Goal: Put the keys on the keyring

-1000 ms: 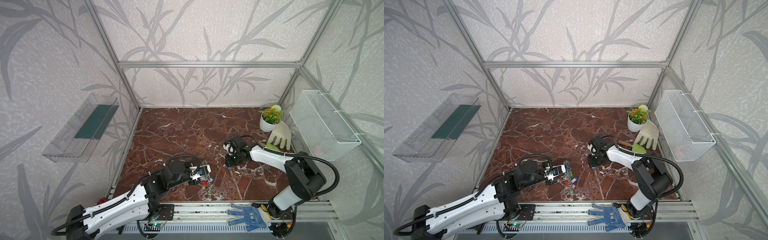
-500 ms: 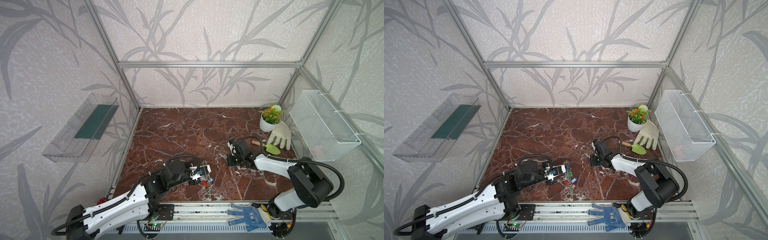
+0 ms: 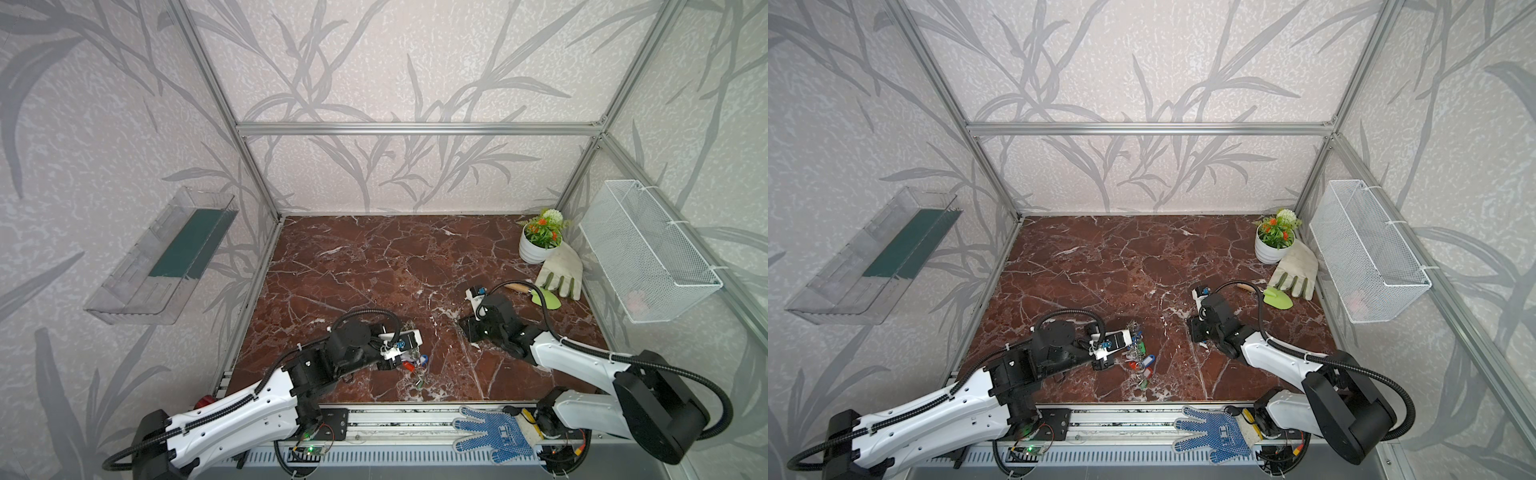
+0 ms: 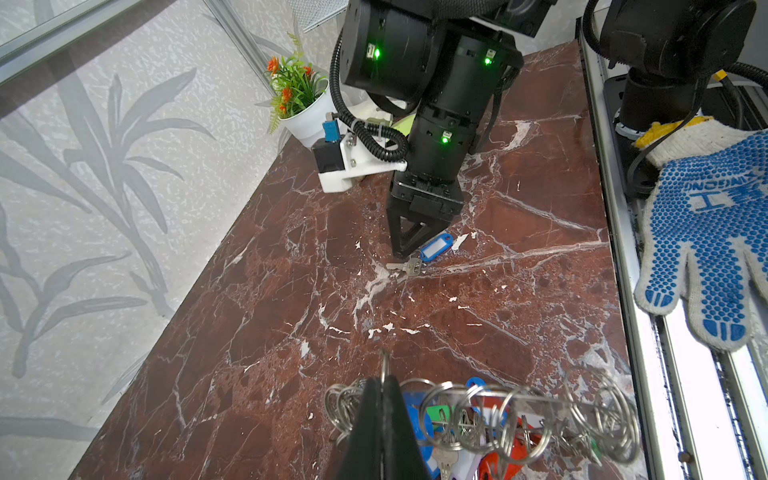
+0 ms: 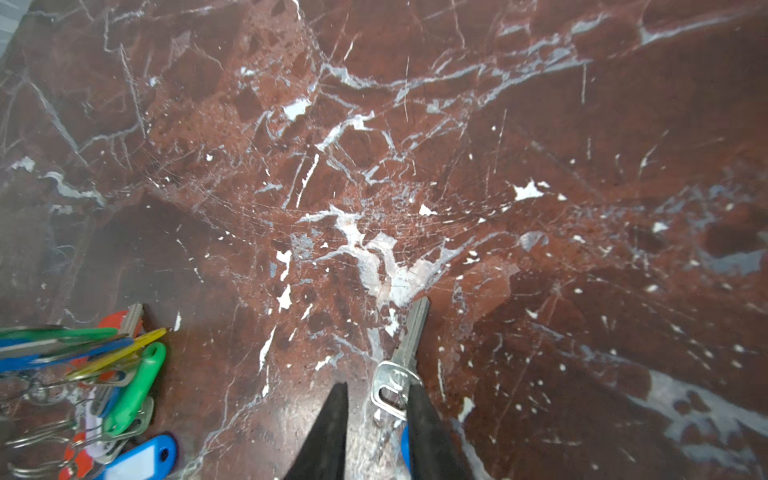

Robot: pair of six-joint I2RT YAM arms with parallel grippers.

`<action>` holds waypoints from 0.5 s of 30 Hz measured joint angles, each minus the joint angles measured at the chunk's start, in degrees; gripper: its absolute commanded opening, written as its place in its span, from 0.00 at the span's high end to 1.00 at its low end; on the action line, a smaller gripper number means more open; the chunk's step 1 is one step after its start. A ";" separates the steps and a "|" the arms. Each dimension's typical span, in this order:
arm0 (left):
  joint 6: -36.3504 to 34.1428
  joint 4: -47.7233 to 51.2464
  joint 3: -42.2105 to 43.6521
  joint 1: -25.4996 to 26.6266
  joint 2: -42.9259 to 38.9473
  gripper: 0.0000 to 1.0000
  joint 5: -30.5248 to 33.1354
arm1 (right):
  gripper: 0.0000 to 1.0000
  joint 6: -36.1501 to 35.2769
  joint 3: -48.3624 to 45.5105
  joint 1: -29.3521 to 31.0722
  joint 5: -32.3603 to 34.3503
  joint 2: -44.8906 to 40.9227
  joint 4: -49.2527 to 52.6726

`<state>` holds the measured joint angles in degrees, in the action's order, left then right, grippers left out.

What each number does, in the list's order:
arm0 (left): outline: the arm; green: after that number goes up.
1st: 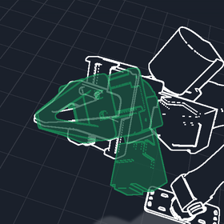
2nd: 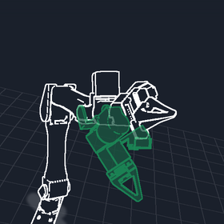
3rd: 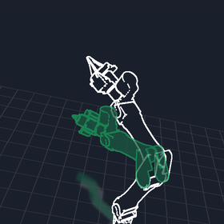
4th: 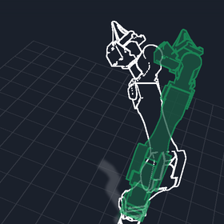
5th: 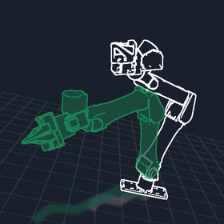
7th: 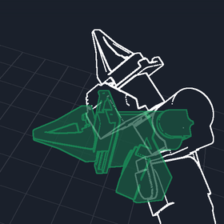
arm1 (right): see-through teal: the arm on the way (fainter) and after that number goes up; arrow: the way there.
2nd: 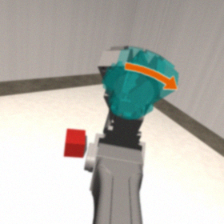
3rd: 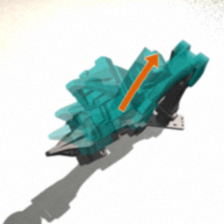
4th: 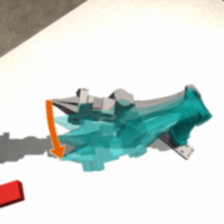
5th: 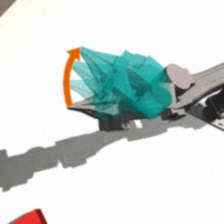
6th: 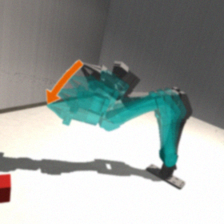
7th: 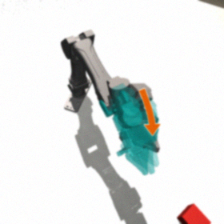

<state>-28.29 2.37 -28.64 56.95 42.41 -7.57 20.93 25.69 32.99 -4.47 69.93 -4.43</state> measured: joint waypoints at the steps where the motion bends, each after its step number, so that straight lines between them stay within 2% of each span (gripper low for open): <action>1: 0.00 0.00 0.00 0.00 0.04 1.00 -0.02 | 0.70 0.00 0.74 0.00 0.13 -0.61 1.51; 8: 0.02 0.15 0.00 0.00 0.07 1.00 -0.04 | 0.61 -1.03 13.81 -0.11 1.25 2.21 15.13; 12: 0.02 0.20 0.00 0.00 0.04 1.00 -0.09 | 0.61 -4.50 23.19 -1.20 -0.37 8.33 25.00; 15: 0.00 0.22 0.00 0.00 0.04 1.00 -0.09 | 0.67 -7.65 31.41 -2.32 -2.12 15.78 34.67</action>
<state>-28.29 2.59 -28.64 56.95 42.46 -7.66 13.28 57.10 30.68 -6.59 85.71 30.24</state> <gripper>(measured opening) 0.048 0.345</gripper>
